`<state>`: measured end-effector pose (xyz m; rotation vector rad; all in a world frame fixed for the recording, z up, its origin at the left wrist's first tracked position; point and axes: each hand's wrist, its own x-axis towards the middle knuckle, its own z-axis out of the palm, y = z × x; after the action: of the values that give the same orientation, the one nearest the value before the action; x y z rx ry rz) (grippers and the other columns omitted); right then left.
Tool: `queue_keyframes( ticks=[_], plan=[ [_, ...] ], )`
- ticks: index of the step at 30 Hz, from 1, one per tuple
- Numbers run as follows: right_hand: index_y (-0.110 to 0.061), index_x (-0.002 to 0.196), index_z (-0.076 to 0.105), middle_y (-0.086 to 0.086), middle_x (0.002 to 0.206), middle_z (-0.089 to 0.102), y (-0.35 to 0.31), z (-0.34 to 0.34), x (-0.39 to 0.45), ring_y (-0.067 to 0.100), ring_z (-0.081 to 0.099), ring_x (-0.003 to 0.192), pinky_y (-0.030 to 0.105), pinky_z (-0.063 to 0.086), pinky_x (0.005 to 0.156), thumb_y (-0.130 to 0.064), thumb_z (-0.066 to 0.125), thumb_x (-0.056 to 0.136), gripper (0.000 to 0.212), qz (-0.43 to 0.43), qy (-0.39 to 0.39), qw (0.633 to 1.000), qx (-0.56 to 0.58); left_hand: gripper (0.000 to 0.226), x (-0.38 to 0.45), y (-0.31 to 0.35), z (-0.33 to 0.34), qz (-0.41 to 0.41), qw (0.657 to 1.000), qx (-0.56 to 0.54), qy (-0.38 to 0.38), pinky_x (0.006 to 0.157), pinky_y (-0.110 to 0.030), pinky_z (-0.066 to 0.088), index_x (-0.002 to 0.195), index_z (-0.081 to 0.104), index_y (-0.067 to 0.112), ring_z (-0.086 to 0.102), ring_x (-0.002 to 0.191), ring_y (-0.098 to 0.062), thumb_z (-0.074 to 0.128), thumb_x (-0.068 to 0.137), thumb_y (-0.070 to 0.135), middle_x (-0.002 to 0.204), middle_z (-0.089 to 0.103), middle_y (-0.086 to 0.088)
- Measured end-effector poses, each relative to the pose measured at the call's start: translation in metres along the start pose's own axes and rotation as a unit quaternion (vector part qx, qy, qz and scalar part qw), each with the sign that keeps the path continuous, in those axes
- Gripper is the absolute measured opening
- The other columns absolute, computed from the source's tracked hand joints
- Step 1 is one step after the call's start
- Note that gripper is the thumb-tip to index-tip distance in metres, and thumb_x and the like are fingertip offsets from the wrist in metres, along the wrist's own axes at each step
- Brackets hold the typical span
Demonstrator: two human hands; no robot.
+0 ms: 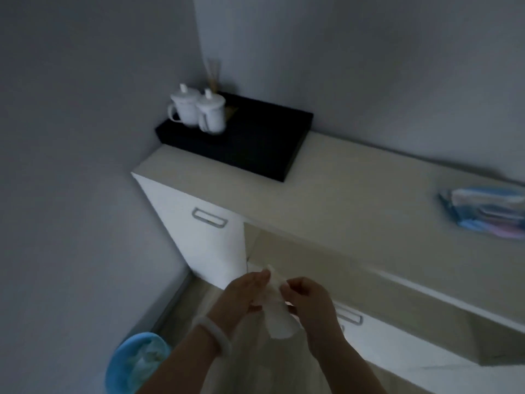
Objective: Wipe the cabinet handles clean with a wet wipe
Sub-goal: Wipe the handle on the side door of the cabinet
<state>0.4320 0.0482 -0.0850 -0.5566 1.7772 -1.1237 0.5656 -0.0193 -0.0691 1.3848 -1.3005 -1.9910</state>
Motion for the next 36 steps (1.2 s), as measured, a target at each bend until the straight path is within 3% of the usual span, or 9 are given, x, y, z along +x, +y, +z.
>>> queue_keyframes(
  ticks=[4,10,14,18,21,26,31,33,36],
  plan=[
    [-0.022,0.074,0.067,-0.005,0.071,0.068,-0.054,0.033,0.005,0.011,0.064,0.071,0.028,0.050,0.066,-0.021,0.070,0.081,0.008,-0.132,-0.031,0.968,-0.209,0.027,-0.012,0.025,-0.038,0.016,0.998,0.026,0.049,0.074,-0.040,0.058,0.090,0.073,0.008,0.066,0.074,-0.019,0.070,0.084,0.034,0.082,0.071,-0.011],
    [-0.025,0.093,0.073,-0.015,0.089,0.068,-0.107,0.088,0.042,0.001,0.060,0.080,0.007,0.040,0.073,-0.025,0.059,0.093,0.015,-0.268,-0.096,0.910,-0.302,0.012,-0.001,0.032,-0.106,-0.021,0.977,-0.074,0.198,0.057,-0.028,0.057,0.095,0.068,-0.003,0.065,0.081,-0.029,0.063,0.089,0.007,0.094,0.068,-0.022],
    [-0.018,0.123,0.064,-0.001,0.125,0.061,-0.127,0.111,0.101,0.015,0.052,0.116,0.014,0.029,0.095,-0.026,0.047,0.099,0.030,-0.375,-0.045,0.822,-0.426,0.012,0.019,0.036,-0.140,-0.011,0.959,-0.036,0.281,0.040,-0.010,0.045,0.097,0.063,-0.004,0.062,0.070,-0.021,0.062,0.089,0.005,0.086,0.067,-0.018],
    [-0.016,0.145,0.038,0.001,0.152,0.035,-0.138,0.122,0.160,0.016,0.030,0.139,0.023,0.017,0.114,-0.028,0.040,0.101,0.045,-0.404,-0.071,0.756,-0.509,0.012,0.054,0.042,-0.159,-0.016,0.943,-0.024,0.330,0.057,-0.031,0.057,0.085,0.058,0.005,0.065,0.067,-0.023,0.063,0.086,0.015,0.075,0.066,-0.011],
    [-0.015,0.149,0.031,0.001,0.156,0.026,-0.135,0.126,0.190,0.015,0.023,0.143,0.022,0.008,0.115,-0.033,0.033,0.102,0.050,-0.397,-0.084,0.714,-0.570,0.016,0.077,0.050,-0.167,-0.021,0.937,-0.002,0.348,0.044,-0.010,0.039,0.080,0.048,0.009,0.054,0.061,-0.009,0.058,0.090,0.015,0.069,0.056,-0.003],
    [-0.015,0.147,0.035,0.001,0.154,0.032,-0.104,0.131,0.211,0.013,0.028,0.142,0.031,0.014,0.118,-0.040,0.019,0.100,0.055,-0.416,-0.057,0.694,-0.585,0.012,0.131,0.058,-0.182,-0.028,0.942,0.008,0.336,0.044,-0.015,0.035,0.089,0.050,0.009,0.050,0.060,-0.009,0.060,0.090,0.016,0.073,0.054,0.001],
    [-0.021,0.147,0.035,-0.004,0.154,0.030,-0.105,0.130,0.213,0.008,0.024,0.142,0.032,0.017,0.119,-0.041,0.024,0.099,0.053,-0.418,-0.050,0.707,-0.569,0.020,0.165,0.055,-0.185,-0.013,0.976,-0.036,0.213,0.075,-0.038,0.055,0.077,0.065,0.022,0.063,0.077,-0.025,0.064,0.080,0.002,0.095,0.067,-0.007],
    [-0.021,0.147,0.035,-0.004,0.154,0.030,-0.104,0.131,0.213,0.007,0.023,0.142,0.030,0.016,0.118,-0.040,0.026,0.099,0.052,-0.419,-0.047,0.707,-0.568,0.016,0.173,0.052,-0.190,-0.046,0.972,-0.115,0.200,0.089,-0.048,0.054,0.074,0.068,0.019,0.063,0.089,-0.030,0.062,0.083,0.007,0.096,0.067,-0.011],
    [-0.019,0.146,0.038,-0.003,0.153,0.032,-0.103,0.132,0.214,0.007,0.025,0.140,0.027,0.014,0.117,-0.037,0.030,0.099,0.051,-0.425,-0.041,0.706,-0.565,0.022,0.179,0.049,-0.194,-0.066,0.961,-0.143,0.226,0.083,-0.051,0.057,0.074,0.068,0.010,0.067,0.087,-0.034,0.065,0.088,0.026,0.088,0.071,-0.015]
  ],
)
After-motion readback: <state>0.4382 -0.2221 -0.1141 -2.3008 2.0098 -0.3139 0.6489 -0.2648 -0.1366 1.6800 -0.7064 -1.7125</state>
